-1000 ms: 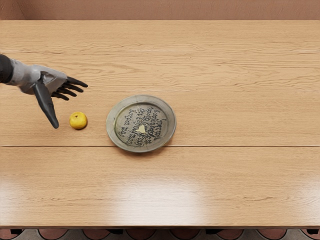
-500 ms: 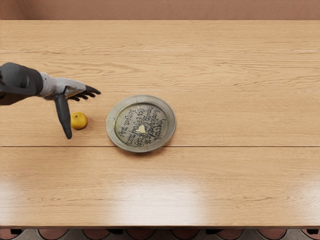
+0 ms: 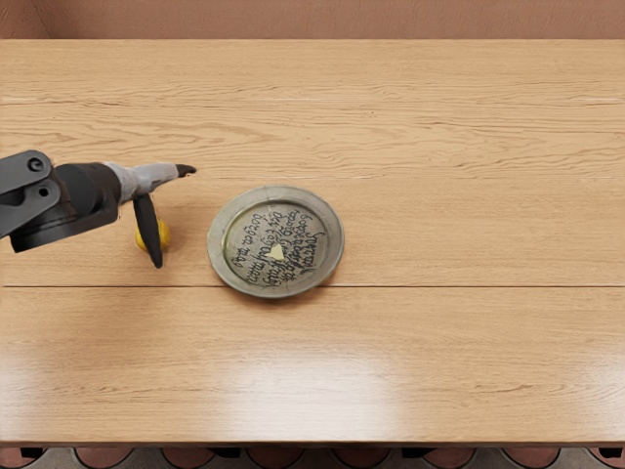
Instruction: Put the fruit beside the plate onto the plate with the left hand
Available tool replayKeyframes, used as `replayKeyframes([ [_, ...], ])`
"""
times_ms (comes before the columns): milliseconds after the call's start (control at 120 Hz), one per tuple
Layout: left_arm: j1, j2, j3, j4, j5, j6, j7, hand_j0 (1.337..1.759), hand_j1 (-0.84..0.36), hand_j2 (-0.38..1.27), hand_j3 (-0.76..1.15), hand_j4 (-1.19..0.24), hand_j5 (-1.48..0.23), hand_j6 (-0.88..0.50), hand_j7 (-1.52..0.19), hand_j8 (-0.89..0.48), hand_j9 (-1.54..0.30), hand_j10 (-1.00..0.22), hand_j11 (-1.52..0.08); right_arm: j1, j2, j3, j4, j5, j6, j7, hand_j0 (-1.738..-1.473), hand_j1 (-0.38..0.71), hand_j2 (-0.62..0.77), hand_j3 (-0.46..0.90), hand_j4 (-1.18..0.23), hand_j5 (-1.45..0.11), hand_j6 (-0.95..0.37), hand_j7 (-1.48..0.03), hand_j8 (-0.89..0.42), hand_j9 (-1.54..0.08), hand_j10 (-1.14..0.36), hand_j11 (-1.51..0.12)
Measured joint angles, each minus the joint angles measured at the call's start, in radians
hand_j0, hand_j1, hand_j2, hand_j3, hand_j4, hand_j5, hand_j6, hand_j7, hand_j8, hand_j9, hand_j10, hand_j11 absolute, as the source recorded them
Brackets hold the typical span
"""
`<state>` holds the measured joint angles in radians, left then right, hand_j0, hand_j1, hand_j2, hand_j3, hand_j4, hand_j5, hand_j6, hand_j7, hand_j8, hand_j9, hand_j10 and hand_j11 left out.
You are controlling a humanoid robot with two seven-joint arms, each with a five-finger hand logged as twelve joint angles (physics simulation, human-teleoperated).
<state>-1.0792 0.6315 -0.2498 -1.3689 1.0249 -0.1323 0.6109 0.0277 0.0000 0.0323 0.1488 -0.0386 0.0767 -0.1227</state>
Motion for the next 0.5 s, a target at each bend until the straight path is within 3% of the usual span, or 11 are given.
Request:
replayKeyframes([
  [325,0.035,-0.007,-0.004,0.063,-0.060,0.022,0.000,1.658,0.35,0.00,0.00,-0.01,0.00,-0.01,0.00,-0.01,0.00,-0.01,0.00,0.000,0.000,0.000,0.000,0.000,0.000,0.000,-1.658,-0.35,0.00,0.00,0.00,0.00,0.00,0.00,0.00,0.00,0.00,0.00],
  [500,0.035,-0.007,-0.020,0.099,-0.070,0.054,0.000,1.658,0.26,0.02,0.00,-0.08,-0.10,-0.08,-0.10,-0.08,-0.10,-0.08,-0.10,0.000,0.000,0.000,0.000,0.000,0.000,0.000,-1.658,-0.35,0.00,0.00,0.00,0.00,0.00,0.00,0.00,0.00,0.00,0.00],
])
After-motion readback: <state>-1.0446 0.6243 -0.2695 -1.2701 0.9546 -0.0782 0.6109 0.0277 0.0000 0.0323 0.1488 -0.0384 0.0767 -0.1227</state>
